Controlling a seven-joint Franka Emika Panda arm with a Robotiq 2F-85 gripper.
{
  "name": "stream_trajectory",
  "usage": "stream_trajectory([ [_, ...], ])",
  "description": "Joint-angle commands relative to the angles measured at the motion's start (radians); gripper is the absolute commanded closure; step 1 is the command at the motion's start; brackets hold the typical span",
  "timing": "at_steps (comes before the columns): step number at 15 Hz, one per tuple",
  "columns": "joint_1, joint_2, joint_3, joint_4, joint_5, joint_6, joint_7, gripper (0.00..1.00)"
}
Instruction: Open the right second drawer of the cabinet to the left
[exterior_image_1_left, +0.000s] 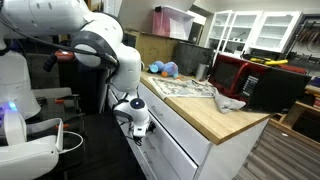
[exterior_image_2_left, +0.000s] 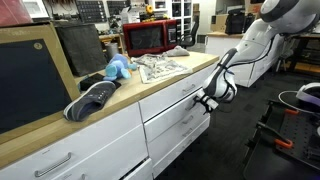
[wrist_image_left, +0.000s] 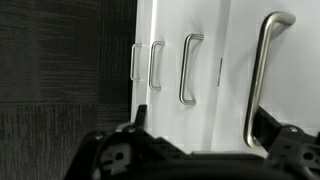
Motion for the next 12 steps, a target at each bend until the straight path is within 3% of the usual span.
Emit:
stream_trajectory([
  [1, -0.06, -0.053, -0.003, -0.107, 0.017, -0.054, -0.067, 0.0],
  [5, -0.09, -0.059, 0.015, -0.118, 0.025, -0.073, -0.091, 0.0],
  [9, -0.057, -0.099, -0.025, -0.152, 0.074, -0.104, -0.113, 0.0],
  [12, -0.109, -0.109, 0.01, -0.192, 0.083, -0.095, -0.128, 0.0],
])
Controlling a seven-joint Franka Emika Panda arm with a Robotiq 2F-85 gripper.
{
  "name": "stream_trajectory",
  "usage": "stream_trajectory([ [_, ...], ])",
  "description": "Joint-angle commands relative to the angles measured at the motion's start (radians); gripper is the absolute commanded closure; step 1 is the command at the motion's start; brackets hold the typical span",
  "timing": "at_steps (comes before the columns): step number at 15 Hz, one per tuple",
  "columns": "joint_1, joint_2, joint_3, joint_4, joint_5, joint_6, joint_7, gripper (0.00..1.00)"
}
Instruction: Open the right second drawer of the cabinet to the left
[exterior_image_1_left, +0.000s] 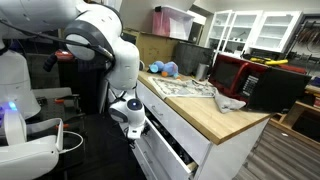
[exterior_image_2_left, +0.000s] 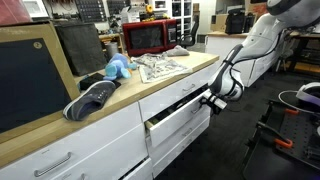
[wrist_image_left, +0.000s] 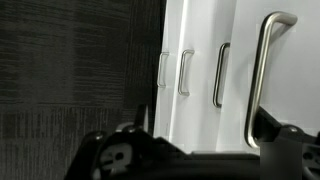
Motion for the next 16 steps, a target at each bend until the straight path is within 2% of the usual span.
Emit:
stream_trajectory([
  [1, -0.08, -0.034, 0.038, -0.076, 0.018, -0.026, -0.04, 0.0],
  [9, -0.351, -0.031, 0.221, -0.157, 0.015, -0.088, -0.067, 0.0],
  [12, -0.403, -0.043, 0.259, -0.163, 0.043, -0.136, -0.086, 0.0],
  [16, -0.437, -0.061, 0.286, -0.174, 0.078, -0.181, -0.088, 0.0],
])
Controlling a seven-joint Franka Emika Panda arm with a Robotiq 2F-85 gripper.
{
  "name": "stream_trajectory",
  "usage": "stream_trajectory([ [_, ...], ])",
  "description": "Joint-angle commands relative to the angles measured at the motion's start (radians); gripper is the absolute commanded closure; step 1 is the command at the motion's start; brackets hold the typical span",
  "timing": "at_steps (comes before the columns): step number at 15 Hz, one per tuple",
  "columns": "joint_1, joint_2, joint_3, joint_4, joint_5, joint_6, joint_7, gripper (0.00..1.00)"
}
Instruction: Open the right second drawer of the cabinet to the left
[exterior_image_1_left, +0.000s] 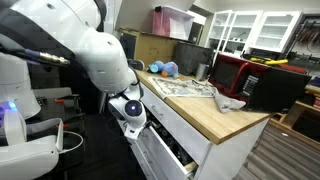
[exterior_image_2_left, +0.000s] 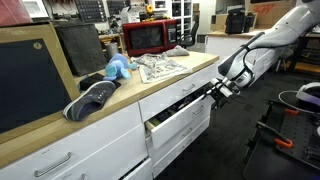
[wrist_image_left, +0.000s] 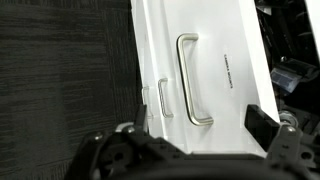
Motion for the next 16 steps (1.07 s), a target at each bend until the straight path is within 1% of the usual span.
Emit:
stream_trajectory([
  [1, -0.034, -0.053, 0.04, -0.04, 0.061, -0.054, -0.025, 0.0],
  [7, -0.021, -0.112, 0.058, -0.039, 0.153, -0.135, -0.005, 0.0],
  [10, -0.012, -0.136, 0.08, -0.027, 0.212, -0.164, -0.003, 0.0],
  [13, 0.025, -0.136, 0.083, -0.011, 0.258, -0.133, -0.005, 0.0],
  [16, 0.093, -0.101, 0.071, 0.018, 0.287, -0.054, -0.005, 0.0],
])
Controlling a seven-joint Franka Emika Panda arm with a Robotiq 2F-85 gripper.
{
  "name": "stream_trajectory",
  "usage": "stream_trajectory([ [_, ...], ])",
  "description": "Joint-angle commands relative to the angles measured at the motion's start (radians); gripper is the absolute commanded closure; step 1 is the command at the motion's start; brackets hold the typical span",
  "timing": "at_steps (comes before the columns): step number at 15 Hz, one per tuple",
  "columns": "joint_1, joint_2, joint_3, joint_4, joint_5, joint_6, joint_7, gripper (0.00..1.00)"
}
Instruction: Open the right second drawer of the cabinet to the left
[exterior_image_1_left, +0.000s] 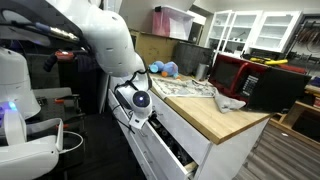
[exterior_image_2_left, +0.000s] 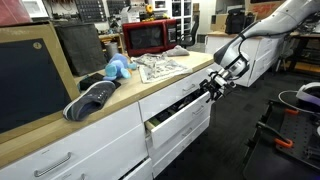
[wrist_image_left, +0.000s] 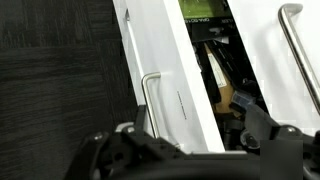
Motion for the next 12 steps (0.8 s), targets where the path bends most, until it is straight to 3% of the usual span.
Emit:
stream_trajectory([
  [1, 0.091, 0.016, -0.012, 0.027, 0.058, 0.089, -0.003, 0.0],
  [7, 0.229, 0.132, -0.026, 0.123, 0.03, 0.293, 0.048, 0.0],
  [9, 0.29, 0.145, -0.063, 0.158, 0.03, 0.325, 0.073, 0.0],
  [12, 0.408, 0.106, -0.17, 0.185, 0.066, 0.299, 0.116, 0.0],
])
